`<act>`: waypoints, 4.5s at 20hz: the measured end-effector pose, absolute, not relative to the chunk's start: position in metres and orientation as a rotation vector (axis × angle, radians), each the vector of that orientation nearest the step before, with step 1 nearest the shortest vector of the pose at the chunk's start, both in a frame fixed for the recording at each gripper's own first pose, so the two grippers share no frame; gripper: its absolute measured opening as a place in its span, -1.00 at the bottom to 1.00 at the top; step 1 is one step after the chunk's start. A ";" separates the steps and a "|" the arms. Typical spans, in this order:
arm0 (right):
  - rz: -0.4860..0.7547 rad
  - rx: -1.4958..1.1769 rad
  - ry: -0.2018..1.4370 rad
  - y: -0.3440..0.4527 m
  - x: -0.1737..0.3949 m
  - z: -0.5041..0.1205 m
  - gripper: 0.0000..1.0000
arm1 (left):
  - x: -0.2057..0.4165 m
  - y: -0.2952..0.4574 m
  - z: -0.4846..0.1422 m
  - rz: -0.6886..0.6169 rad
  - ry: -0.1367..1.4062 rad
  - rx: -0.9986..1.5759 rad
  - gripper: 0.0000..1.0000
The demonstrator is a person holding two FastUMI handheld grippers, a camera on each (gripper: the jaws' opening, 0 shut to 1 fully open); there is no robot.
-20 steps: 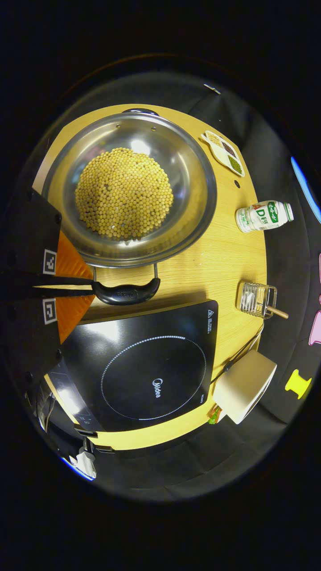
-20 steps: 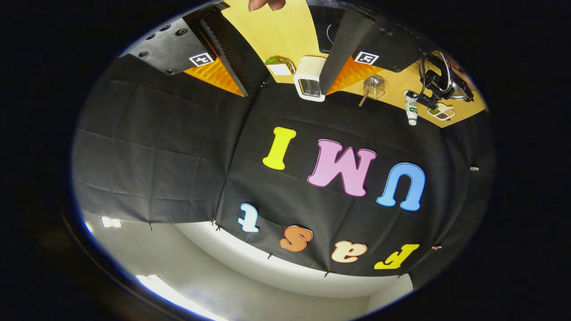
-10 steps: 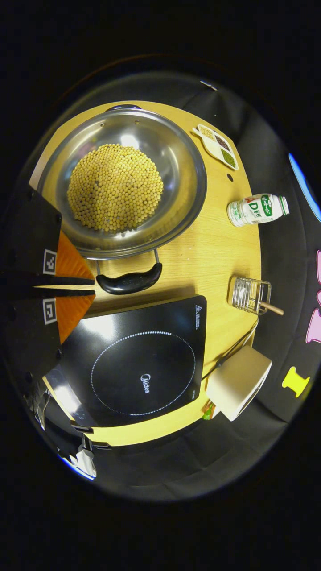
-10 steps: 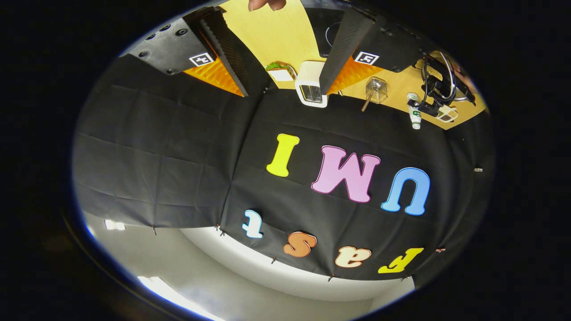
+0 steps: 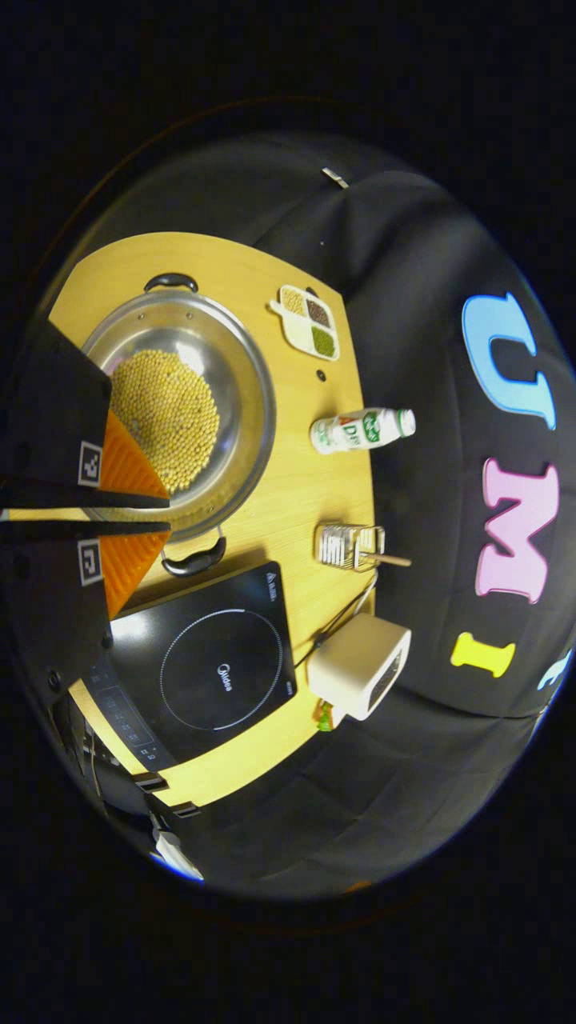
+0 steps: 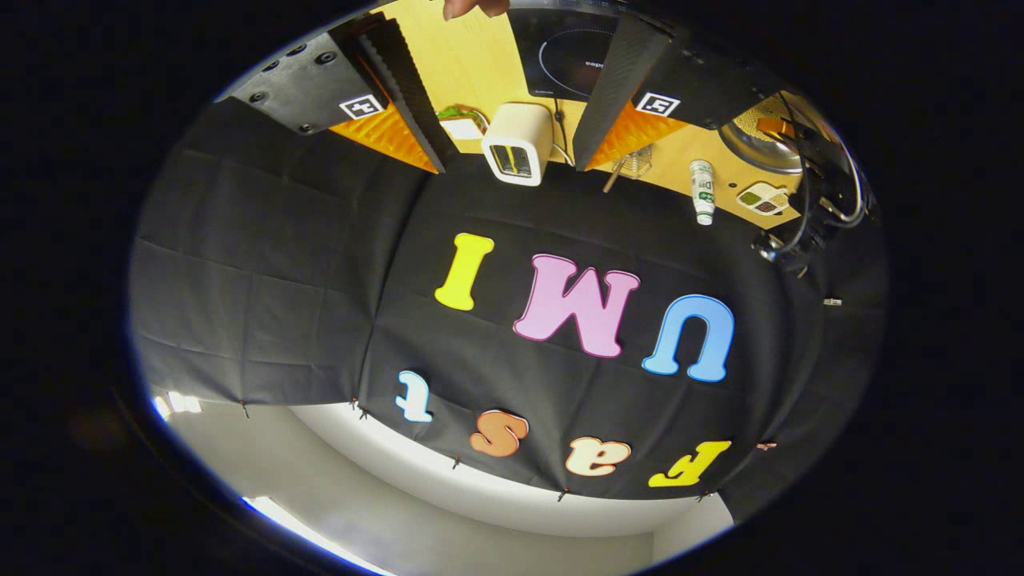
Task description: First push the handle of the pot to place it horizontally, then grasp the pot with both hands and set it on the induction cooktop.
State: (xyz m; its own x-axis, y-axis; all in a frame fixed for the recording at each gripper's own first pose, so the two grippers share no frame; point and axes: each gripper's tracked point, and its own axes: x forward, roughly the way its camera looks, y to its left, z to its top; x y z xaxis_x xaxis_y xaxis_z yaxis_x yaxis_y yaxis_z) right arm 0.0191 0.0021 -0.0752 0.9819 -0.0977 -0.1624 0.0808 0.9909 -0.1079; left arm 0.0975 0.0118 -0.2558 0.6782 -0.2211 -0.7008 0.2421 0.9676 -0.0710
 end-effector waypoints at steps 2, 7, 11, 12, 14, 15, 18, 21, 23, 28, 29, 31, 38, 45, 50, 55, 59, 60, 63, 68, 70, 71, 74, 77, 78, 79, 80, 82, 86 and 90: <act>-0.051 -0.095 0.171 0.021 0.026 -0.078 0.95 | 0.098 0.043 -0.239 -0.220 0.717 0.034 -0.38; 0.041 -0.083 0.174 0.068 0.044 -0.084 0.95 | 0.093 0.119 -0.214 -0.080 0.614 0.155 0.48; 0.132 -0.038 0.237 0.111 0.053 -0.108 0.95 | 0.088 0.162 -0.210 -0.026 0.587 0.159 0.55; 0.153 -0.030 0.258 0.122 0.054 -0.117 0.95 | 0.089 0.169 -0.211 -0.027 0.581 0.147 0.60; 0.208 -0.011 0.304 0.147 0.059 -0.136 0.96 | 0.089 0.187 -0.217 -0.014 0.581 0.120 0.65; 0.233 0.002 0.332 0.159 0.061 -0.146 0.96 | 0.090 0.201 -0.220 0.010 0.584 0.127 0.66; 0.288 0.054 0.439 0.189 0.062 -0.186 0.96 | 0.098 0.250 -0.232 0.098 0.602 0.196 0.74; 0.312 0.092 0.529 0.212 0.066 -0.222 0.96 | 0.105 0.274 -0.243 0.123 0.618 0.214 0.76; 0.328 0.089 0.586 0.226 0.068 -0.246 0.97 | 0.111 0.274 -0.257 0.096 0.640 0.175 0.77; 0.342 0.117 0.706 0.252 0.067 -0.297 0.96 | 0.126 0.300 -0.269 0.136 0.647 0.232 0.85; 0.341 0.115 0.722 0.255 0.067 -0.304 0.96 | 0.129 0.299 -0.270 0.133 0.647 0.237 0.92; 0.340 0.110 0.753 0.259 0.065 -0.319 0.96 | 0.131 0.285 -0.279 0.073 0.668 0.195 0.94; 0.329 0.153 0.843 0.267 0.067 -0.353 0.99 | 0.127 0.244 -0.339 -0.110 0.858 -0.015 0.93; 0.335 0.224 0.967 0.286 0.062 -0.387 0.94 | 0.143 0.243 -0.365 -0.106 0.907 -0.042 0.51; 0.329 0.260 1.037 0.297 0.057 -0.406 0.80 | 0.151 0.245 -0.377 -0.086 0.920 -0.045 0.36; 0.283 0.271 1.081 0.299 0.055 -0.423 0.29 | 0.154 0.244 -0.379 -0.090 0.894 -0.055 0.24; 0.276 0.274 1.081 0.299 0.058 -0.420 0.12 | 0.148 0.244 -0.377 -0.084 0.914 -0.056 0.10; 0.283 0.279 1.088 0.298 0.056 -0.417 0.12 | 0.145 0.243 -0.373 -0.081 0.915 -0.061 0.09; 0.308 0.303 1.100 0.292 0.049 -0.398 0.11 | 0.135 0.240 -0.354 -0.071 0.904 -0.044 0.07; 0.312 0.314 1.046 0.254 0.050 -0.357 0.01 | 0.121 0.208 -0.308 -0.075 0.890 -0.030 0.07; 0.300 0.324 1.064 0.230 0.045 -0.349 0.11 | 0.119 0.187 -0.296 -0.086 0.889 -0.022 0.07; 0.292 0.324 1.075 0.218 0.043 -0.347 0.11 | 0.117 0.175 -0.293 -0.089 0.893 -0.023 0.07; 0.274 0.312 1.079 0.183 0.041 -0.340 0.01 | 0.110 0.139 -0.284 -0.101 0.912 -0.038 0.07; 0.263 0.315 1.065 0.146 0.040 -0.335 0.10 | 0.108 0.104 -0.275 -0.114 0.906 -0.033 0.04; 0.260 0.317 1.063 0.135 0.040 -0.336 0.10 | 0.107 0.093 -0.272 -0.118 0.905 -0.028 0.04; 0.257 0.319 1.063 0.124 0.039 -0.337 0.01 | 0.107 0.081 -0.271 -0.122 0.905 -0.026 0.04; 0.253 0.320 1.060 0.113 0.039 -0.337 0.10 | 0.107 0.069 -0.269 -0.124 0.905 -0.029 0.04; 0.247 0.316 1.051 0.090 0.041 -0.337 0.10 | 0.108 0.046 -0.266 -0.132 0.902 -0.032 0.07; 0.232 0.309 1.047 0.046 0.046 -0.342 0.10 | 0.113 0.002 -0.266 -0.153 0.898 -0.033 0.07; 0.218 0.300 1.049 0.012 0.051 -0.353 0.10 | 0.119 -0.035 -0.275 -0.170 0.901 -0.031 0.07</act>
State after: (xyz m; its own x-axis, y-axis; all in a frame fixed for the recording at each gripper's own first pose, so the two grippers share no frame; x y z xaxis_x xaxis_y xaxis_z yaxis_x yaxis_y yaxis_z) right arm 0.0507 0.0117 -0.3533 0.4831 0.3175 -0.8160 -0.0336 0.9380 0.3450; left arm 0.1195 -0.0353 -0.2748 0.6082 -0.1603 -0.7775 0.1338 0.9861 -0.0986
